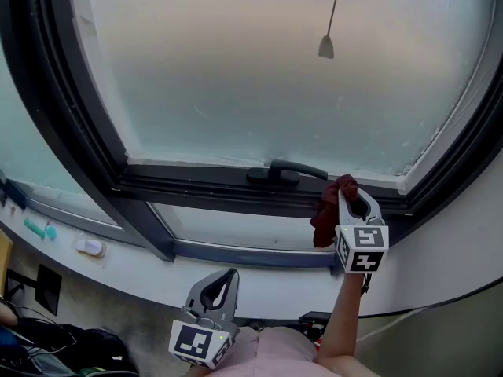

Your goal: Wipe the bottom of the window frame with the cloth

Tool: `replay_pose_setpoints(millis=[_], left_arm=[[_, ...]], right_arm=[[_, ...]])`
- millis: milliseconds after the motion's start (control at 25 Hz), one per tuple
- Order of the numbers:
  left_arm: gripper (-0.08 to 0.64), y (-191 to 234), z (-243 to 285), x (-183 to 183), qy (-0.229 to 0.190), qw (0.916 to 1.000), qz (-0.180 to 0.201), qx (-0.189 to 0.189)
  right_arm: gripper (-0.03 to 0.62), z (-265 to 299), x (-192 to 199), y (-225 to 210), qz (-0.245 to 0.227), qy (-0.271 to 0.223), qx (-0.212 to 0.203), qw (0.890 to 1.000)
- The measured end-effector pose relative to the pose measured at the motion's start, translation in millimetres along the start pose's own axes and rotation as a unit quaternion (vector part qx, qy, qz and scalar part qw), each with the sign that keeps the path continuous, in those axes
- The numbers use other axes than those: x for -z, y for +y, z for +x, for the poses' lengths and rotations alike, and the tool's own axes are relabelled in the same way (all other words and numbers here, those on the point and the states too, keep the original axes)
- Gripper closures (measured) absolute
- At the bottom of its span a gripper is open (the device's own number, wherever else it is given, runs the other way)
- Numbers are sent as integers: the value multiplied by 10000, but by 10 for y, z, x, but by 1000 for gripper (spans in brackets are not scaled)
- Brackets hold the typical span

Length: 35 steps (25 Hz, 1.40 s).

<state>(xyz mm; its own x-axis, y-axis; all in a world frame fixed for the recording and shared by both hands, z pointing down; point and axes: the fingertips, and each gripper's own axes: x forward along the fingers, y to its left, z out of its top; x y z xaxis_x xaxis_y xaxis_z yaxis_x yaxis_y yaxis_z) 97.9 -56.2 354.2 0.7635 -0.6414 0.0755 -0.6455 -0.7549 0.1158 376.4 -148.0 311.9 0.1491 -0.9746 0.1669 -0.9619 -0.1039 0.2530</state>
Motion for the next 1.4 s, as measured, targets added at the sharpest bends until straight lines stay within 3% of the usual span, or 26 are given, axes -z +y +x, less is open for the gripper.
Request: replay_pose_setpoints(millis=[1400], left_arm=[[565,-130,59,-4,-61,9999,23,-88]], right_arm=[[532,-130,224,-689,339,-2,317,9989]])
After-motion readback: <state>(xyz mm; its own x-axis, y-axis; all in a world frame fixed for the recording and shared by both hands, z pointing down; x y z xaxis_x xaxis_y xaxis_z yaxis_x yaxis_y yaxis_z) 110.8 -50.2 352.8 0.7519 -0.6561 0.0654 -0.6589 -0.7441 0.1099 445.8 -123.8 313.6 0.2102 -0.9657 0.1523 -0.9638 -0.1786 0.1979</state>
